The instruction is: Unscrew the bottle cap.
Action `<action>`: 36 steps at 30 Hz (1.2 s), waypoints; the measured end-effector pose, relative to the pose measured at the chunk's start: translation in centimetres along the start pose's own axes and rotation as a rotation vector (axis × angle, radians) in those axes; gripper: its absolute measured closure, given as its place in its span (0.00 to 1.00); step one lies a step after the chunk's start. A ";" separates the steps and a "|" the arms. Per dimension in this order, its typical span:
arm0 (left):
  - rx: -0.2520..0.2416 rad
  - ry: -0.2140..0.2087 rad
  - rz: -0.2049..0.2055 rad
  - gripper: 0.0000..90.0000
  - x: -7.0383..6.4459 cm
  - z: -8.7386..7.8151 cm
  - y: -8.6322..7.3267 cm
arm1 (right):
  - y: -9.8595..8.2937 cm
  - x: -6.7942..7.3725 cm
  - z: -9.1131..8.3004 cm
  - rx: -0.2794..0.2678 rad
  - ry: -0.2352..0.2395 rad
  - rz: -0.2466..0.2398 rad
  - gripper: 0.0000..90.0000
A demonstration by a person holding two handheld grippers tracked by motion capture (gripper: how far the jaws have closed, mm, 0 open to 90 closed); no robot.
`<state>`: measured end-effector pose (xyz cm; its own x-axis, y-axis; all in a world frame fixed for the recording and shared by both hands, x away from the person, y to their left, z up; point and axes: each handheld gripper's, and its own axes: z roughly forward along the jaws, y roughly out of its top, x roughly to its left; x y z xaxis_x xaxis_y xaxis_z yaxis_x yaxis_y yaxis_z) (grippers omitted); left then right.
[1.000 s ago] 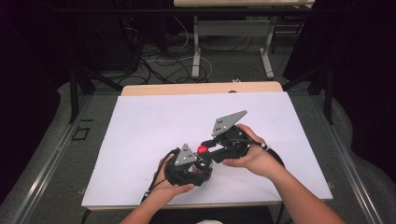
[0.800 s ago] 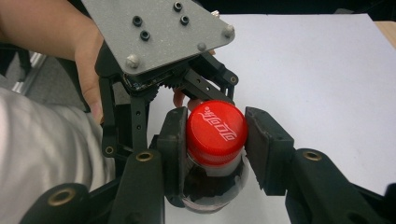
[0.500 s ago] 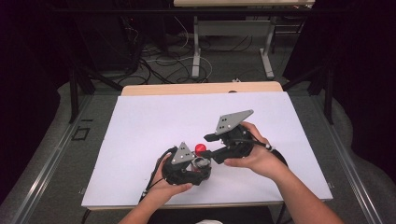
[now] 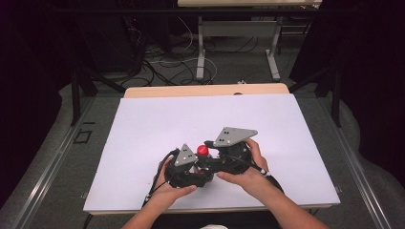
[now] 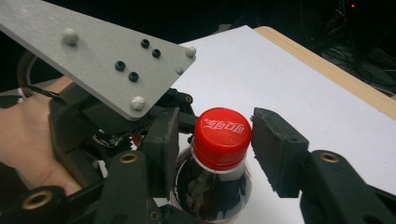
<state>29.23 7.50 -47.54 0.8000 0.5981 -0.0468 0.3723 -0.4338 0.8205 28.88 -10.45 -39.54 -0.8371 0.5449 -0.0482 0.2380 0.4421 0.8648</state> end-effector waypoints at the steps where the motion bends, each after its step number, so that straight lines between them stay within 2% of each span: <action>1: 0.002 -0.002 -0.003 0.33 0.0 0.0 0.0 | 0.0 0.0 0.0 0.013 0.005 0.003 0.59; 6: -0.002 0.007 -0.003 0.33 -0.2 0.1 0.0 | 0.0 0.1 0.5 -0.005 -0.012 0.012 0.61; 7: -0.002 0.008 -0.002 0.33 -0.2 0.1 0.0 | 0.0 0.1 0.7 0.001 -0.018 0.002 0.62; 12: 0.004 0.006 0.009 0.33 -0.2 0.0 0.1 | 0.0 -0.1 1.2 -0.013 -0.004 -0.007 0.65; 14: 0.001 0.000 0.003 0.33 -0.2 -0.1 0.1 | 0.1 -0.7 1.2 -0.032 0.041 -0.033 0.68; 17: 0.014 -0.019 0.016 0.33 -0.1 -0.3 0.1 | 0.3 -2.0 1.2 -0.019 0.161 -0.089 0.68; 19: 0.001 -0.021 0.014 0.33 -0.2 -0.3 0.1 | 0.5 -3.0 1.2 -0.007 0.238 -0.119 0.68; 20: -0.002 -0.019 0.012 0.33 -0.3 -0.3 0.1 | 0.5 -3.0 1.2 -0.007 0.238 -0.119 0.68; 21: -0.004 -0.022 0.017 0.33 -0.3 -0.3 0.1 | 0.6 -3.6 1.2 -0.016 0.293 -0.149 0.68; 23: -0.003 -0.025 0.016 0.33 -0.4 -0.3 0.2 | 0.6 -3.7 1.1 -0.009 0.299 -0.162 0.66; 24: -0.002 -0.030 0.010 0.33 -0.4 -0.3 0.2 | 0.6 -3.7 1.1 -0.009 0.299 -0.162 0.66; 25: -0.002 -0.027 0.012 0.33 -0.3 -0.3 0.2 | 0.7 -3.1 0.9 -0.016 0.224 -0.132 0.51; 26: 0.005 -0.028 0.012 0.33 -0.3 -0.4 0.2 | 0.6 -2.8 0.8 -0.024 0.197 -0.118 0.49; 27: 0.001 -0.020 0.010 0.33 -0.3 -0.3 0.2 | 0.6 -2.5 0.5 -0.030 0.171 -0.114 0.49; 28: 0.004 -0.016 0.018 0.33 -0.2 -0.4 0.2 | 0.6 -2.5 0.5 -0.030 0.171 -0.114 0.49; 29: -0.006 -0.012 0.004 0.33 -0.2 -0.4 0.2 | 0.6 -2.1 0.4 -0.048 0.141 -0.111 0.49; 30: -0.007 -0.010 0.001 0.33 -0.2 -0.4 0.2 | 0.5 -1.3 0.1 -0.035 0.096 -0.081 0.51; 34: -0.004 -0.009 -0.004 0.33 -0.2 -0.4 0.2 | 0.1 -0.3 0.3 -0.020 0.046 -0.060 0.56; 36: -0.001 -0.004 -0.003 0.33 -0.2 -0.4 0.2 | 0.0 -0.2 0.5 -0.030 0.039 -0.058 0.56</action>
<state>28.95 7.51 -47.13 0.8008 0.5968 -0.0509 0.3736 -0.4313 0.8212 29.31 -10.18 -39.75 -0.8680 0.4901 -0.0799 0.1737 0.4504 0.8758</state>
